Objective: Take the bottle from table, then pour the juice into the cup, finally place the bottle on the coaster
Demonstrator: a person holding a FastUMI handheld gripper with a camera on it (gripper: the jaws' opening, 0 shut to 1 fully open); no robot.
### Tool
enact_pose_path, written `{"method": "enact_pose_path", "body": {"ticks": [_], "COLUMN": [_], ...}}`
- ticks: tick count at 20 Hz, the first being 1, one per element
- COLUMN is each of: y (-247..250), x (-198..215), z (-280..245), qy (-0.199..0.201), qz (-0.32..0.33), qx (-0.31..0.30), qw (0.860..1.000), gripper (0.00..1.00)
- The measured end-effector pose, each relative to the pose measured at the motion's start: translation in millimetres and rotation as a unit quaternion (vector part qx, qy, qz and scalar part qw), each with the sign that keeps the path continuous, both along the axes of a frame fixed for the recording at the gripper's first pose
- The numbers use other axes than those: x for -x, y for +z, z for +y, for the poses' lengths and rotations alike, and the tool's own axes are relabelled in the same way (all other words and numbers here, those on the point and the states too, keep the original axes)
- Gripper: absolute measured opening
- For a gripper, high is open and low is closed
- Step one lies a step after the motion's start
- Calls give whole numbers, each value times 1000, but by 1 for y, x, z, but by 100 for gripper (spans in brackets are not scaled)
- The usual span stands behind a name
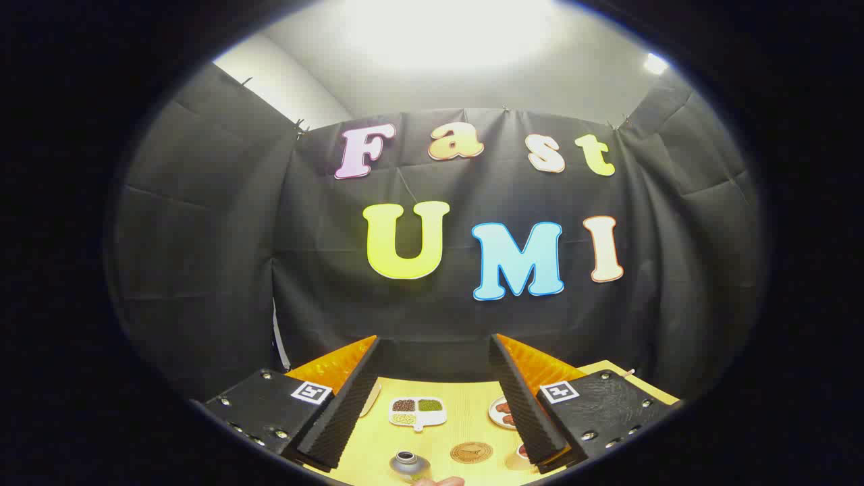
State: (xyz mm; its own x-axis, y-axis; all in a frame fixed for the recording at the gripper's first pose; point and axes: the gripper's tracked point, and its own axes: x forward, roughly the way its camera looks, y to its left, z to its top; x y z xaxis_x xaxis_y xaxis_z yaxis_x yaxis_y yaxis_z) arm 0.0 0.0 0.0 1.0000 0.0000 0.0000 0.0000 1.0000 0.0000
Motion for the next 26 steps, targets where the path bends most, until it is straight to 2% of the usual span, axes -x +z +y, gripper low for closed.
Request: {"method": "enact_pose_path", "body": {"ticks": [15, 21, 26], "y": [-1, -34, -97], "x": [3, 2, -1], "z": [8, 3, 11], "qy": [-9, -33, -34], "qz": [9, 26, 28], "qx": [15, 26, 4], "qw": [1000, 999, 999], "gripper": [97, 97, 97]}}
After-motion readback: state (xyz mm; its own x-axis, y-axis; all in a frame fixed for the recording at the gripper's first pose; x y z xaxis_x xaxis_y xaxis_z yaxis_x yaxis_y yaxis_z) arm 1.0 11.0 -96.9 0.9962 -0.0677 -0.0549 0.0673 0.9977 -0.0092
